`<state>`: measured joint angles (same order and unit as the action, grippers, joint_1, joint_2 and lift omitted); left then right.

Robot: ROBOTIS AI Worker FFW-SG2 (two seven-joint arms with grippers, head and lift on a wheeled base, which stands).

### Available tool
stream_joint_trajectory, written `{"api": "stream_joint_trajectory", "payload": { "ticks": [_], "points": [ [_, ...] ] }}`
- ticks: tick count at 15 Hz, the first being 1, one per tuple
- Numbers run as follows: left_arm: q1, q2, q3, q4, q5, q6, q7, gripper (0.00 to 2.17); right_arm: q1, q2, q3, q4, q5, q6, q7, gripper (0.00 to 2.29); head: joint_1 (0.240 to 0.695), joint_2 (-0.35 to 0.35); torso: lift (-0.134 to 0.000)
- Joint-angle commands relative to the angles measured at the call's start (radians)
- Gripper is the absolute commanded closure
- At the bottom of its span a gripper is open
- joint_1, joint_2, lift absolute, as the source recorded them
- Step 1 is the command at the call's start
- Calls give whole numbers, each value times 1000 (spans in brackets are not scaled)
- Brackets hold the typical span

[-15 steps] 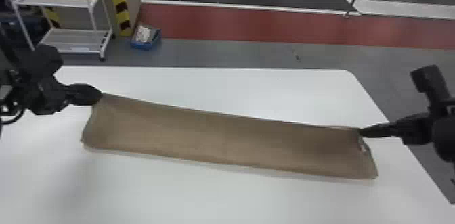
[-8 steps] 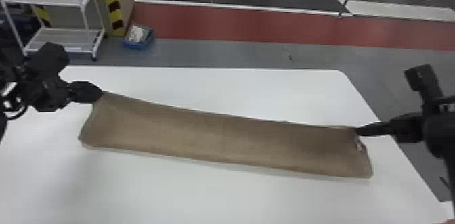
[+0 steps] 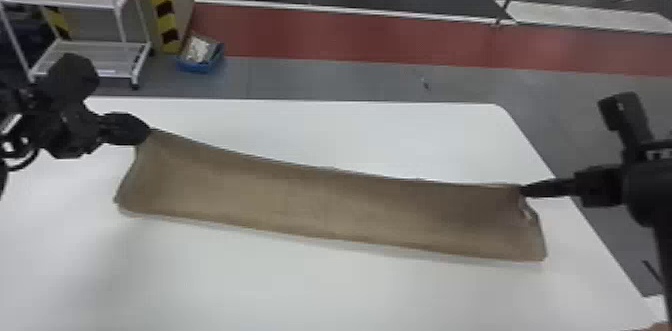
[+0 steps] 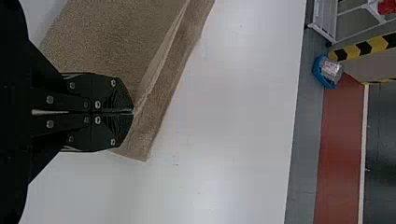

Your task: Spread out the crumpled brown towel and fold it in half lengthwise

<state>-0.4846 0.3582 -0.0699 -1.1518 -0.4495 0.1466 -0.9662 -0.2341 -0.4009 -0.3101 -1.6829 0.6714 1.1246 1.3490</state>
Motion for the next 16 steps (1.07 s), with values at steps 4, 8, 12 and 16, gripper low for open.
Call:
{"api": "stream_joint_trajectory", "payload": {
  "ticks": [4, 8, 12, 16],
  "points": [
    [-17, -28, -16, 20, -5, -6, 60, 1089, -14, 11, 6, 22, 11, 1, -1, 1193, 695, -178, -124],
    [-26, -35, -34, 47, -6, -9, 96, 1089, -36, 14, 8, 57, 17, -2, -2, 1193, 695, -182, -124],
    [-26, -39, -47, 53, -17, -9, 115, 1089, -42, 16, 6, 77, 25, -15, -7, 1197, 695, -185, -124],
    [-29, -41, -68, 76, -35, -18, 153, 1085, -50, 16, 3, 88, 24, -15, -8, 1193, 695, -190, -124]
  ]
}}
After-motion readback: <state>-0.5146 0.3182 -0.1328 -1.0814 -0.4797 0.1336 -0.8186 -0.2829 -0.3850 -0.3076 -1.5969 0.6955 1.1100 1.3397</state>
